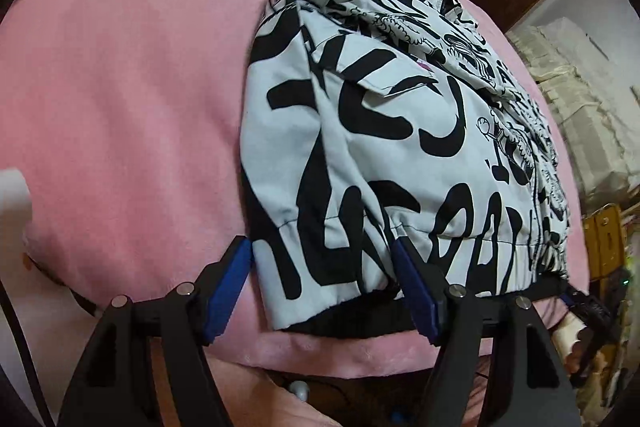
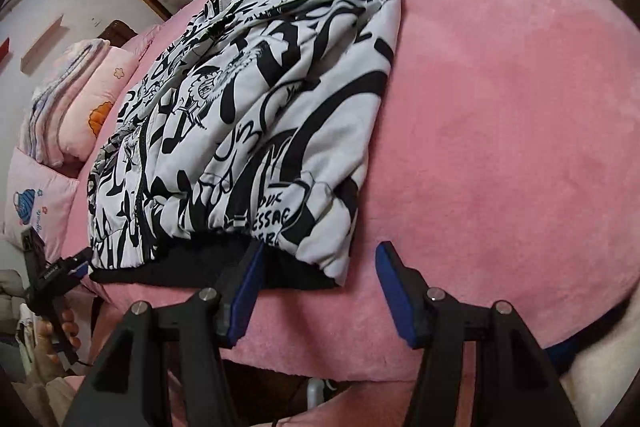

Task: Fold large clothes
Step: 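Grasp the hoodie hem with both tools, then lift the hem with both tools and fold it toward the hood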

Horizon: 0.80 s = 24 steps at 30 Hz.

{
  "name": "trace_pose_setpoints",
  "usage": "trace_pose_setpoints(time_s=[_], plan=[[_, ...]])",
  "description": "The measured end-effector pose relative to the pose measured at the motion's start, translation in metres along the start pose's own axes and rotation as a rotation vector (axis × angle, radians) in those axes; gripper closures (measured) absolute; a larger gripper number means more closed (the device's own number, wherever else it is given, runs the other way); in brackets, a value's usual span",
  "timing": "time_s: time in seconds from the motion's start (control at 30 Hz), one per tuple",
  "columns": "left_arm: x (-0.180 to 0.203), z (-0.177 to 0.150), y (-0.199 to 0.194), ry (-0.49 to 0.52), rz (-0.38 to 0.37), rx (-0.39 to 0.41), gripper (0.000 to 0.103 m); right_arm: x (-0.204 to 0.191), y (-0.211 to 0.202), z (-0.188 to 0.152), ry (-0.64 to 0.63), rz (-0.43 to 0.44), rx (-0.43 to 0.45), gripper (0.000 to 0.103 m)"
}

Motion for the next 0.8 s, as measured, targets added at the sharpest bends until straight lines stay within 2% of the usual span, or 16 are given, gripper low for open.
trace_pose_setpoints(time_s=[0.1,0.2,0.37,0.43,0.57,0.7,0.73,0.77,0.8], plan=[[-0.004,0.001,0.005,-0.038,-0.035,-0.02,0.028,0.0,0.003,-0.001,0.029,0.03,-0.004,0.048],[-0.004,0.0,0.01,-0.034,-0.053,-0.037,0.022,-0.002,0.002,0.001,0.072,0.11,-0.002,0.048],[0.01,-0.005,0.021,0.056,-0.054,-0.072,0.003,0.002,0.0,0.006,0.169,0.191,0.002,0.047],[0.018,-0.006,0.027,0.101,-0.039,-0.086,0.001,0.008,0.003,0.009,0.237,0.227,-0.007,0.047],[0.025,-0.005,0.037,0.124,-0.017,-0.101,0.001,0.011,0.021,0.012,0.291,0.206,-0.048,0.047],[0.022,0.002,0.035,0.057,-0.044,-0.097,0.002,0.003,0.033,0.011,0.229,0.132,-0.061,0.05],[0.02,0.004,0.032,0.028,-0.044,-0.09,0.011,-0.003,0.033,0.012,0.19,0.105,-0.059,0.052],[0.019,0.006,0.03,0.012,-0.037,-0.089,0.021,-0.005,0.033,0.012,0.164,0.09,-0.059,0.058],[0.019,0.007,0.028,-0.003,-0.035,-0.09,0.027,-0.008,0.032,0.012,0.14,0.077,-0.059,0.065]])
Point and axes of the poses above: each gripper's, at about its wrist camera, not at the fingertips, and y roughly the way its jaws point, x to its right, z to its top, the point moved 4 cm from there along y, roughly the way its jaws point, and after that the axes turned 10 degrees about x, right-handed, at the moved point
